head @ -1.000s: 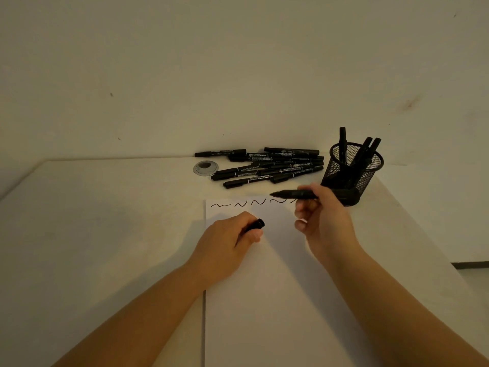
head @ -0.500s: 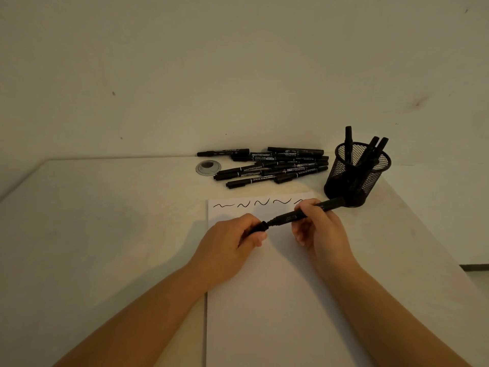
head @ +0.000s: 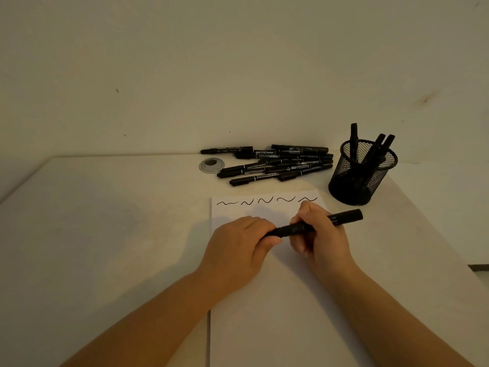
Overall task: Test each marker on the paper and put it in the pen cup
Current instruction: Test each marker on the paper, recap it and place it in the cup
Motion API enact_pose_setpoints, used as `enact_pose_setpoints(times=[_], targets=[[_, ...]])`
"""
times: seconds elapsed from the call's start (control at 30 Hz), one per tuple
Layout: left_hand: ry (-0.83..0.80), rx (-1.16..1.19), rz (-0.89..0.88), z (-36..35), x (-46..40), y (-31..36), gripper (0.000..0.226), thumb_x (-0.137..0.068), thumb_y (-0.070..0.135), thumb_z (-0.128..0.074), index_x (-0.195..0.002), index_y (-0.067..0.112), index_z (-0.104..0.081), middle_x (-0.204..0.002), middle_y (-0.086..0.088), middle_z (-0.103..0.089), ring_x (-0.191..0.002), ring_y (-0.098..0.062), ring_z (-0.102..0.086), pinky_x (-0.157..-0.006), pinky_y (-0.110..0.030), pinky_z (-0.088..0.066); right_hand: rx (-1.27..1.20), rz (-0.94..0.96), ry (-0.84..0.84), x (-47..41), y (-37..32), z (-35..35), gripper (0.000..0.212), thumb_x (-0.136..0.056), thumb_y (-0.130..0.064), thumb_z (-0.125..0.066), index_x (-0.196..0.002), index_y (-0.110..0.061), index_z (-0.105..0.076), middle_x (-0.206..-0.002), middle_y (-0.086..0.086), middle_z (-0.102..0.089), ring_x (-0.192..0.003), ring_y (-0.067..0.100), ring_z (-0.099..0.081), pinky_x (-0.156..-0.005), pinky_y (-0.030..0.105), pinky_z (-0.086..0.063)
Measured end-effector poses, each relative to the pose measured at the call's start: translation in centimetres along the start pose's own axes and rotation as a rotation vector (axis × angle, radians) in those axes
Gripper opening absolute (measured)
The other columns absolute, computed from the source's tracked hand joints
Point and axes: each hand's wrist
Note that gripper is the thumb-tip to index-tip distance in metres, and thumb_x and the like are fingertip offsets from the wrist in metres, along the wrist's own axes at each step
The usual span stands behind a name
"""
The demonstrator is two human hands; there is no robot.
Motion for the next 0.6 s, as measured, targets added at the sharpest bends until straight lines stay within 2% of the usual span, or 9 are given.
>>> enact_pose_setpoints(times=[0.1,0.27,0.37,0.47,0.6], targets=[[-0.002,-0.015,-0.009,0.17,-0.1,0.62,0.039,-0.091,0.039,-0.036,-0.089,0.011,-0.064,-0.071,-0.001,-0.062,-0.061,-0.018,-0.053,-0.055,-0.025,-0.035,-0.073,0.029,0.038,0.06,0.18,-0.14,0.028,-0.076,-0.02,-0.045,-0.048,-0.015,-0.047,-0.035,0.0,-0.036,-0.031,0.013,-0.028,-0.039,0.022,-0.022],[-0.07,0.089,0.02,0.26,0.09,0.96,0.036,-0.089,0.038,-0.035,-0.089,0.013,-0.061,-0.066,0.01,-0.046,-0.059,-0.015,-0.044,-0.055,-0.03,-0.033,-0.096,0.094,0.018,0.44,0.13,-0.29,0.026,-0.073,-0.014,-0.043,-0.047,-0.015,-0.043,-0.035,-0.003,-0.036,-0.033,0.013,-0.027,-0.04,0.025,-0.019],[-0.09,0.14,0.036,0.36,0.22,1.11,0.036,-0.089,0.039,-0.034,-0.086,0.015,-0.06,-0.06,0.011,-0.043,-0.056,-0.012,-0.041,-0.053,-0.027,-0.03,-0.119,0.124,-0.024,0.53,-0.02,-0.34,0.025,-0.072,-0.015,-0.044,-0.046,-0.015,-0.043,-0.036,-0.006,-0.038,-0.034,0.011,-0.027,-0.04,0.02,-0.022],[-0.116,0.216,0.065,0.43,0.24,1.2,0.03,-0.089,0.037,-0.036,-0.081,0.019,-0.059,-0.052,0.014,-0.04,-0.051,-0.006,-0.04,-0.05,-0.019,-0.026,-0.11,0.147,-0.049,0.55,-0.11,-0.39,0.022,-0.066,-0.024,-0.05,-0.046,-0.016,-0.044,-0.037,-0.007,-0.038,-0.035,0.01,-0.028,-0.04,0.017,-0.023],[-0.18,0.36,0.116,0.43,0.32,1.08,0.022,-0.088,0.036,-0.038,-0.071,0.031,-0.052,-0.047,0.01,-0.04,-0.046,-0.007,-0.039,-0.048,-0.021,-0.027,-0.107,0.148,-0.064,0.54,0.03,-0.35,0.027,-0.072,-0.012,-0.043,-0.045,-0.017,-0.044,-0.037,-0.007,-0.036,-0.036,0.01,-0.027,-0.04,0.015,-0.024]])
Point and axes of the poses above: each hand's wrist, its own x-axis away from the middle knuckle, its own z-axis out of the back of the hand, y = z × x
